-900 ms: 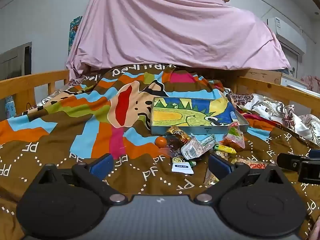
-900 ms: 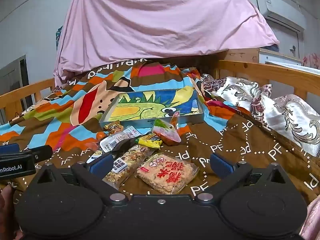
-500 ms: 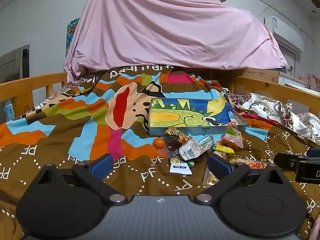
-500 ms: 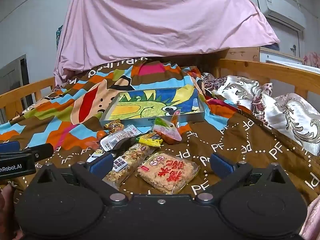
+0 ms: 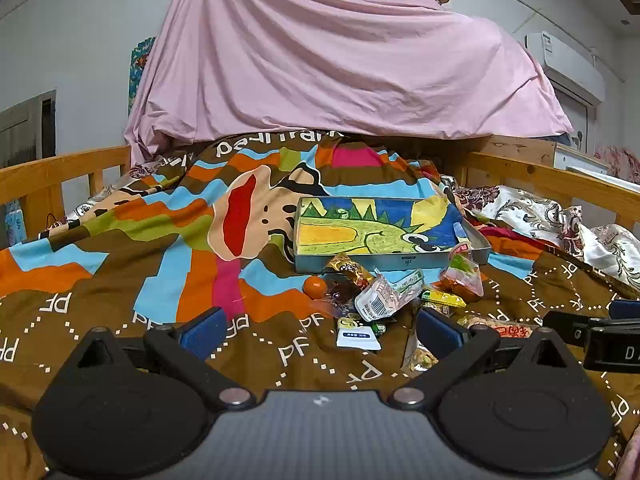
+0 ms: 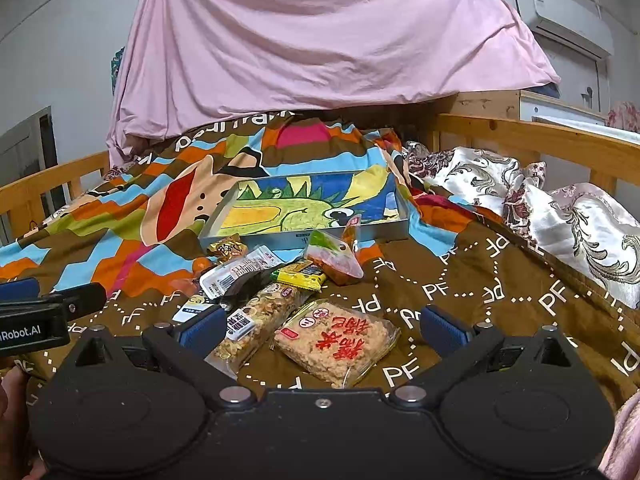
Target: Organize snacks
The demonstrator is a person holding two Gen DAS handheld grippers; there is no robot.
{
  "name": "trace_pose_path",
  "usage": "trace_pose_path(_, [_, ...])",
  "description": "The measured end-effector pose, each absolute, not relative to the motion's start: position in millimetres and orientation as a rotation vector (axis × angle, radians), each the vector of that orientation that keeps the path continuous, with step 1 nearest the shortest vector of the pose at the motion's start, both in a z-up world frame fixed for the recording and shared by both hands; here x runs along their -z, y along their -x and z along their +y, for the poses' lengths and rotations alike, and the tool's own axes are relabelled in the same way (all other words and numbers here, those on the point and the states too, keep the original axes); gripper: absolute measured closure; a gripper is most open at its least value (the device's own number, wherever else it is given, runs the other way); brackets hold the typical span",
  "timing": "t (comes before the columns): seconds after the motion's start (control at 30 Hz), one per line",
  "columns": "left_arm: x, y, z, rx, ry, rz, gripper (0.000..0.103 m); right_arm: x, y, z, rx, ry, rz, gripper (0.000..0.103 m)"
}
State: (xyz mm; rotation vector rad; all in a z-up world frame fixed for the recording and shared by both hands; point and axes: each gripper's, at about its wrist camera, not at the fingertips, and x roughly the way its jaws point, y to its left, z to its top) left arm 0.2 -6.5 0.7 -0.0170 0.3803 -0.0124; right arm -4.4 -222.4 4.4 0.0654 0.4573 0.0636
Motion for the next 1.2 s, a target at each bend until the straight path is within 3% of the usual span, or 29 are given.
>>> trace_pose_path(1.2, [-3.4,-1.0,-4.4,0.014,0.021,0.382,0.0,-0.7,3.5,-223.4,-0.058,-0.067,0.464,0.0])
